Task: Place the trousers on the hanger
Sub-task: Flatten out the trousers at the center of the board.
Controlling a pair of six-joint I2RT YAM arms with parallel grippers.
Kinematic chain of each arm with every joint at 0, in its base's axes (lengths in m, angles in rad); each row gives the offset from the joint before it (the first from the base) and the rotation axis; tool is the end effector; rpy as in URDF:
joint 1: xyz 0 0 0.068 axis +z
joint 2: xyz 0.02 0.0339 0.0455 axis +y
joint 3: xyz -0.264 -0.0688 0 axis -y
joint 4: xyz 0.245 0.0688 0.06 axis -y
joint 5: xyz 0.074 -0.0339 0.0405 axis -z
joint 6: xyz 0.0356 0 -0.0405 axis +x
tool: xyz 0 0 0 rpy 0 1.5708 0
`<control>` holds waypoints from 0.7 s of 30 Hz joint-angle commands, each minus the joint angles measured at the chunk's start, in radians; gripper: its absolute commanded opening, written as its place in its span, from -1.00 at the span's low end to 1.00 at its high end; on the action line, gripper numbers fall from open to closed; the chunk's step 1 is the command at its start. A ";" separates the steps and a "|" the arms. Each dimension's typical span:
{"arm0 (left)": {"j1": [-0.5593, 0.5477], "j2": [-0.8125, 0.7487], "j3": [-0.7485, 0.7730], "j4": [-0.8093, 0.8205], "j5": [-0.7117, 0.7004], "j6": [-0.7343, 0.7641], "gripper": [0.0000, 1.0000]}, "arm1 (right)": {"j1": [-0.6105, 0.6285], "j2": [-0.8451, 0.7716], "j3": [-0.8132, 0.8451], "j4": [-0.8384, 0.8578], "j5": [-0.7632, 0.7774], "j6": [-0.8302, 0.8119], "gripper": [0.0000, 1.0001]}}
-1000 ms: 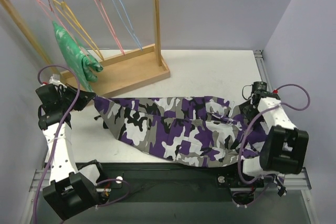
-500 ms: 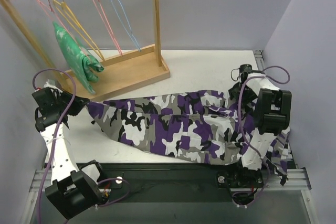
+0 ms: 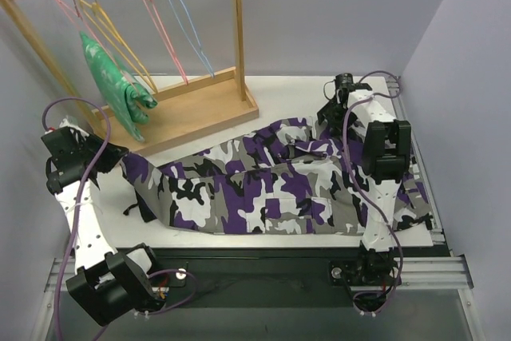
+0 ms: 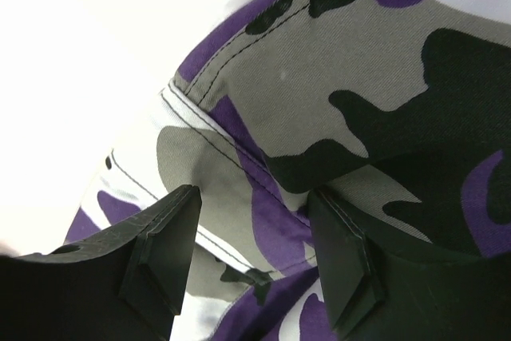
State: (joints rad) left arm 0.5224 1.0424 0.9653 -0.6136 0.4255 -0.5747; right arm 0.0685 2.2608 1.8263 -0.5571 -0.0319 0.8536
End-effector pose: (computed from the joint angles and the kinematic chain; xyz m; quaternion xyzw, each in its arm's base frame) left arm 0.1961 0.0960 0.3146 -0.3844 0.8015 -0.2019 0.4112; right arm 0.4943 0.0350 0.1767 0.3624 0.8871 0.1407 0.2489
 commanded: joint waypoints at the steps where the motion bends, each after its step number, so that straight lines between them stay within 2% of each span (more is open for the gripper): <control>1: 0.011 0.002 0.069 -0.005 -0.002 0.032 -1.00 | 0.013 -0.012 0.073 -0.063 -0.118 -0.046 0.15; 6: 0.013 -0.012 0.033 0.018 0.013 0.000 -1.00 | -0.018 -0.159 0.056 -0.063 -0.154 -0.102 0.19; 10: 0.013 -0.025 -0.003 0.049 0.030 -0.034 -1.00 | -0.065 -0.352 -0.088 -0.063 -0.154 -0.108 0.22; 15: 0.005 -0.033 -0.005 0.040 0.010 -0.008 -1.00 | -0.200 -0.637 -0.431 -0.066 -0.143 -0.120 0.21; 16: -0.013 -0.035 0.000 0.022 -0.019 0.018 -1.00 | -0.225 -0.724 -0.484 -0.069 -0.154 -0.123 0.21; 17: -0.022 -0.035 0.016 0.015 -0.039 0.032 -1.00 | -0.263 -0.765 -0.596 -0.075 -0.166 -0.129 0.20; 20: -0.058 -0.033 0.020 -0.005 -0.071 0.064 -1.00 | -0.323 -0.927 -0.752 -0.110 -0.177 -0.171 0.20; 21: -0.067 -0.033 0.016 -0.005 -0.071 0.065 -1.00 | -0.376 -0.964 -0.854 -0.118 -0.172 -0.180 0.20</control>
State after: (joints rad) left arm 0.4911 1.0290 0.9489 -0.6186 0.3935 -0.5617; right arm -0.2359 1.4048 1.1976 -0.5705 -0.1844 0.7296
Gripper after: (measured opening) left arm 0.031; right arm 0.600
